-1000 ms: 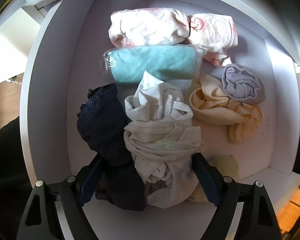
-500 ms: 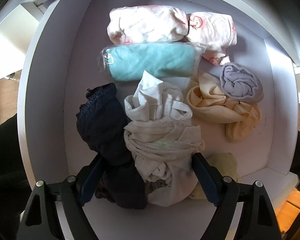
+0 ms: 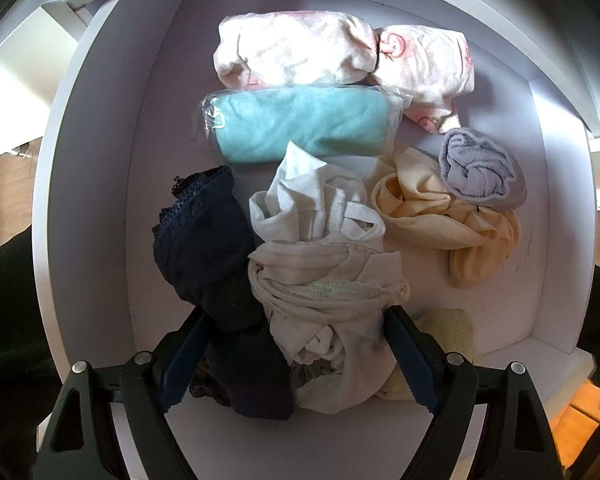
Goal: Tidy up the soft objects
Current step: 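Lower the beige garment into the gold tray and open the right gripper, then move the open right gripper back down into the drawer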
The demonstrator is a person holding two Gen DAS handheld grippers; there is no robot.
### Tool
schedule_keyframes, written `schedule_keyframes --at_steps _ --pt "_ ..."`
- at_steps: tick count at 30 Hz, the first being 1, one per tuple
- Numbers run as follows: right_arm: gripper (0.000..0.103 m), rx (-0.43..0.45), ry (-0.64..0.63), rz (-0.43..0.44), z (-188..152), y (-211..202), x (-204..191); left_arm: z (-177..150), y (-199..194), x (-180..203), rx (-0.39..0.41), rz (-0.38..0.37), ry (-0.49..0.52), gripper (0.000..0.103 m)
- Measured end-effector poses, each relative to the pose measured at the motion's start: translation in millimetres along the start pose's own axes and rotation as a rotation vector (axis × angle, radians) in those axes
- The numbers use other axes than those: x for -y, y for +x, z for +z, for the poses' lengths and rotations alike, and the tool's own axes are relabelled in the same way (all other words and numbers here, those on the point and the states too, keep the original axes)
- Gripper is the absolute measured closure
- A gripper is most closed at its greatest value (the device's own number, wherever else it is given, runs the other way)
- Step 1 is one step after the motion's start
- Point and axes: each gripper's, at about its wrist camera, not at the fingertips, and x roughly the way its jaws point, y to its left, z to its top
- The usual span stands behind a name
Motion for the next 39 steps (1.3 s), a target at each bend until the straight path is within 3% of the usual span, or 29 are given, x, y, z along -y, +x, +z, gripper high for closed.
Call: schedule_keyframes --at_steps 7,11,14,16,19,20,23,27,32,39 --pt "0.055 0.031 -0.135 0.045 -54 -32 5 -1 -3 -2 0.005 -0.009 -0.009 0.016" --pt "0.055 -0.032 -0.174 0.114 -83 -21 -5 -3 -5 -1 0.008 -0.005 0.000 0.016" --pt "0.055 -0.047 -0.225 0.111 -94 -10 -22 -5 -7 -1 0.010 -0.007 0.004 0.016" --pt "0.057 -0.055 -0.270 0.077 -99 1 -35 -6 -8 -2 0.010 -0.014 0.005 0.016" --pt "0.061 -0.060 -0.331 -0.063 -100 20 -48 -7 -10 -5 0.006 -0.034 -0.010 0.018" --pt "0.061 -0.068 -0.324 -0.123 -97 30 -46 -8 -12 -7 0.006 -0.044 -0.020 0.019" --pt "0.061 -0.084 -0.208 -0.172 -89 42 -25 -9 -14 -11 0.007 -0.063 -0.039 0.019" --pt "0.060 -0.089 -0.089 -0.088 -88 35 3 -10 -14 -11 0.005 -0.056 -0.034 0.019" --pt "0.060 -0.007 -0.046 0.005 -107 -1 30 -8 -15 -6 0.008 -0.048 -0.015 0.019" --pt "0.060 0.126 -0.137 0.114 -160 -56 36 -9 -14 -8 0.013 -0.052 -0.014 0.018"
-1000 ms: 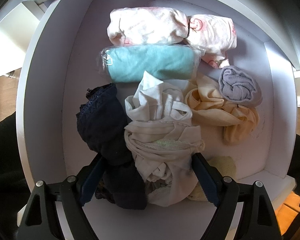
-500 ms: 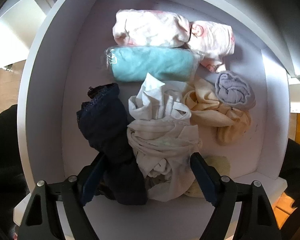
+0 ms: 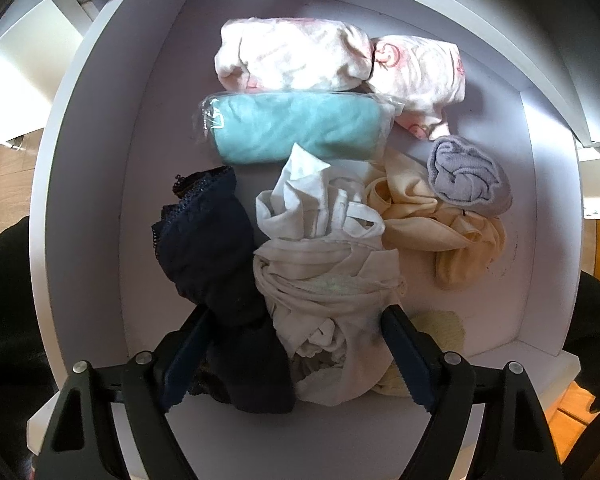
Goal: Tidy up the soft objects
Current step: 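Move the open right gripper back down into the drawer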
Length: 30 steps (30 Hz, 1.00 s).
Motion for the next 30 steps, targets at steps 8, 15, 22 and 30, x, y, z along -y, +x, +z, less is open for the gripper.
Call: schedule_keyframes --at_steps 8,15,22,30 --pt "0.060 -0.008 -0.123 0.024 -91 -27 -5 -3 2 -7 0.003 -0.021 -0.019 0.016" --pt "0.060 -0.251 -0.124 -0.071 -170 37 13 -6 5 -14 0.007 -0.029 -0.019 0.015" --pt "0.060 -0.515 0.006 -0.075 -213 101 33 -11 8 -12 0.009 -0.035 -0.016 0.015" --pt "0.054 -0.659 0.040 -0.001 -241 129 27 -7 -5 -26 0.078 -0.151 -0.134 0.012"
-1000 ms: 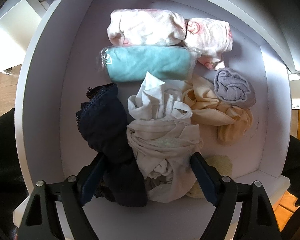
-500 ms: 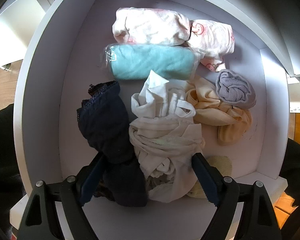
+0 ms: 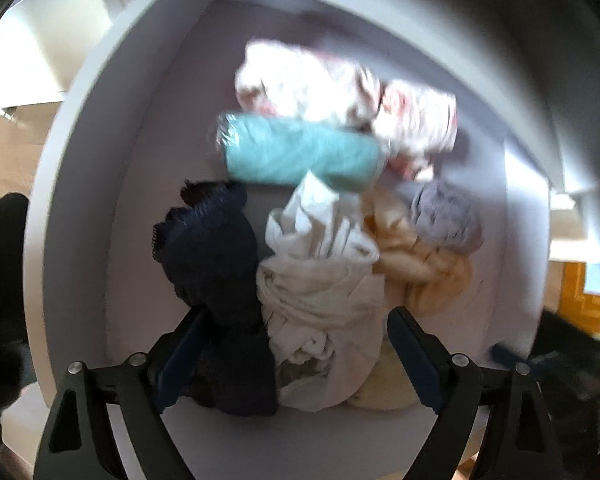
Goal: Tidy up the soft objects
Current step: 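Move the open right gripper back down into the drawer, then grasp the pale green knit item with the right gripper while the left approaches the white garment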
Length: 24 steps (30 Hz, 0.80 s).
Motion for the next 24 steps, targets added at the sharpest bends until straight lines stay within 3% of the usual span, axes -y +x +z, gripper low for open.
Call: schedule_keyframes --at_steps 5,8,10,16,22,24 --pt "0.045 -0.097 0.051 0.089 10 30 -6 -1 -5 -6 0.026 0.066 -0.002 0.012" --pt "0.041 -0.170 -0.004 0.066 16 53 -19 1 -7 -12 0.031 0.073 -0.019 0.012" --pt "0.037 -0.187 -0.025 0.061 17 62 -25 0 -6 -15 0.032 0.071 -0.029 0.012" --pt "0.037 -0.216 -0.029 0.063 15 68 -28 3 -2 -3 0.035 0.047 0.006 0.012" --pt "0.037 -0.130 0.092 -0.166 16 41 14 5 10 18 0.014 0.034 0.054 0.006" --pt "0.037 -0.089 0.159 -0.160 18 28 30 7 15 26 0.008 0.059 0.082 0.005"
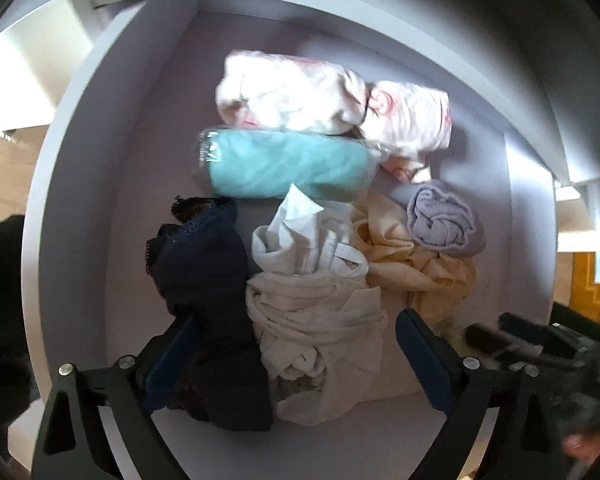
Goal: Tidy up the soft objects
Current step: 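Grasp the pale green knit item with the right gripper while the left approaches the white garment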
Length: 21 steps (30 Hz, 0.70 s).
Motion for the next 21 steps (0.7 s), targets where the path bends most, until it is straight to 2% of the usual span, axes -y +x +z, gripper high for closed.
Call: schedule_keyframes --at_steps 3,4,6,7,9,14,17,21 --pt "0.037 -0.017 0.095 0.156 -1 -3 13 4 4 13 -0.006 0.019 0.021 0.004" --pt "0.037 -0.027 0.108 0.173 -2 -2 14 4 4 16 -0.005 0.025 0.028 0.004" --pt "0.037 -0.026 0.101 0.115 -1 -1 14 5 8 24 -0.004 0.024 0.038 0.004" --pt "0.037 -0.015 0.079 0.052 0 -1 13 7 9 26 -0.004 0.021 0.041 0.004" --pt "0.037 -0.004 0.051 0.002 4 -1 10 6 10 33 -0.009 0.020 0.055 0.001" --pt "0.037 -0.065 0.036 0.080 2 2 1 2 18 45 -0.021 0.033 0.089 0.000" --pt "0.032 -0.093 -0.025 0.048 -3 7 -14 -2 22 55 -0.026 0.037 0.107 0.000" --pt "0.031 -0.101 -0.040 0.028 -8 13 -26 -3 25 57 -0.033 0.054 0.109 0.000"
